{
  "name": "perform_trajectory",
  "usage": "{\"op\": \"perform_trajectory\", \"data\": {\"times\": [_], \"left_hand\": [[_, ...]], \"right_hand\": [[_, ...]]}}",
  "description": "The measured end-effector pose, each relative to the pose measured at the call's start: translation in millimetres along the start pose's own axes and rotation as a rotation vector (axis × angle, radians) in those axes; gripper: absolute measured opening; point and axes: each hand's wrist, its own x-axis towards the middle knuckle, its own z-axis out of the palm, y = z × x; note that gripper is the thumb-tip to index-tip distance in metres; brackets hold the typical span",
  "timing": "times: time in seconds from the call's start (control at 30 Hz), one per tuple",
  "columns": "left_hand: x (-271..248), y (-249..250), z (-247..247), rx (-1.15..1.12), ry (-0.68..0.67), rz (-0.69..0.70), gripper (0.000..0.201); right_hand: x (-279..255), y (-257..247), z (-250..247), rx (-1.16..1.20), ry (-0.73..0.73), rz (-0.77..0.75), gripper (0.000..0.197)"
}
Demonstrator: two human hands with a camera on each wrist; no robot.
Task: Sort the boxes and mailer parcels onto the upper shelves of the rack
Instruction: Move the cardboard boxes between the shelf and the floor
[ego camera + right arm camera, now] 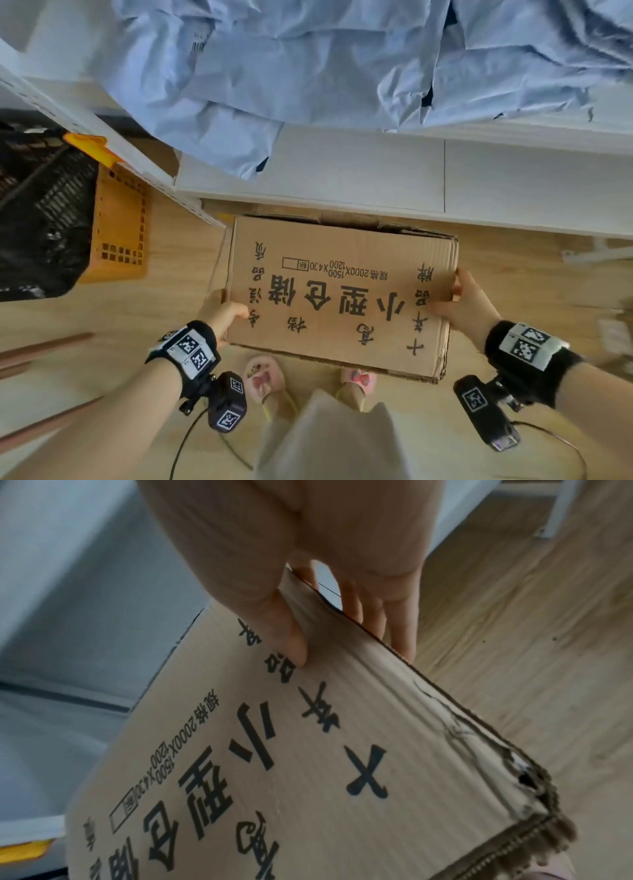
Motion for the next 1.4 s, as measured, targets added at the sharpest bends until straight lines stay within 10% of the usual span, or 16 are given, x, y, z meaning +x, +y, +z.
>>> {"op": "perform_trajectory", "data": {"times": [0.37,0.77,1.13,1.4], "left_hand": [[227.6,-36.7,68.1,0.131,-0.001,0.057,0.044],[459.8,-31.8,114.0,-0.069,-0.025,0.378,0.063],[534.0,-28.2,134.2,-0.136,0.030,0.515,0.073],[544.0,-36.7,148.5,-0.309,0.125,0.324,0.033]], "right_hand": [[209.4,113.6,127.6,0.214,0.020,0.159,0.067],[445.4,153.0,216.8,0.308,0.119,-0.044,0.064],[521.4,159.8,243.4,0.330,0.176,-0.151,0.082],[527.9,164.6,246.6,0.120,0.292,-0.206,0.075]]}}
